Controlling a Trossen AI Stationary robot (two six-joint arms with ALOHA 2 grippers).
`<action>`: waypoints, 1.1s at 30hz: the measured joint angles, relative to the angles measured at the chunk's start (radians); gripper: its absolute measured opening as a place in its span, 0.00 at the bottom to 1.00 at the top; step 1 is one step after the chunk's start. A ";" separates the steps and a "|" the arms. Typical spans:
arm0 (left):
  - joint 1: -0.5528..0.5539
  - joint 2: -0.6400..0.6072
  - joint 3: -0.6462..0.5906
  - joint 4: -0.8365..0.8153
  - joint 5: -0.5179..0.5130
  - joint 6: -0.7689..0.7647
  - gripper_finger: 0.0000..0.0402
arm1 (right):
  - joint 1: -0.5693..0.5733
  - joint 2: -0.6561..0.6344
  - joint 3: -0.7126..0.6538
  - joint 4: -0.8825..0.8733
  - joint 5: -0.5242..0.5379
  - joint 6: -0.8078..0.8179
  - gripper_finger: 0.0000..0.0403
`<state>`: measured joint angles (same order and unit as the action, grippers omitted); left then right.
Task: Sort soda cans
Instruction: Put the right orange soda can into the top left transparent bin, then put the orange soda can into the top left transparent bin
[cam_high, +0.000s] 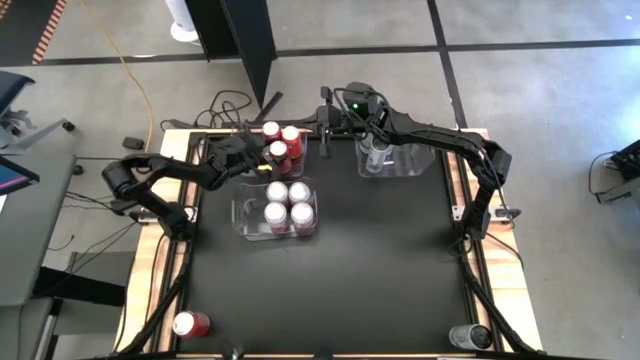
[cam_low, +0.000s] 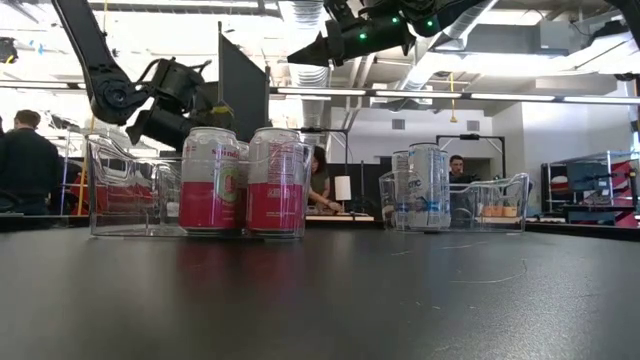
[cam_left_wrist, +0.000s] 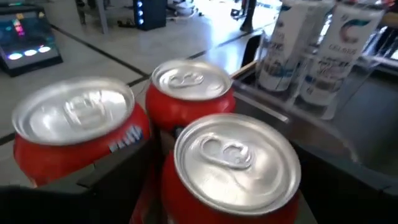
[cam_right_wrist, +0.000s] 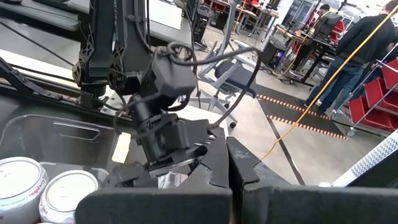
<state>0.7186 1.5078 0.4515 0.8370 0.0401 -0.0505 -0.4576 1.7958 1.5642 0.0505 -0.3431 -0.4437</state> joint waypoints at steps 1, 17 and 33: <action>-0.003 -0.009 0.000 -0.003 0.010 0.001 0.93 | 0.000 0.000 0.000 0.000 0.000 -0.002 0.00; -0.075 -0.450 0.002 -0.317 0.026 0.083 0.93 | 0.000 0.000 0.000 -0.017 0.000 -0.026 0.00; -0.423 -0.909 0.244 -1.171 0.026 0.068 0.93 | 0.030 0.000 0.000 -0.026 -0.050 -0.051 0.00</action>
<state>0.2956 0.5985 0.6954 -0.3336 0.0658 0.0177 -0.4272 1.7954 1.5642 0.0243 -0.3927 -0.4951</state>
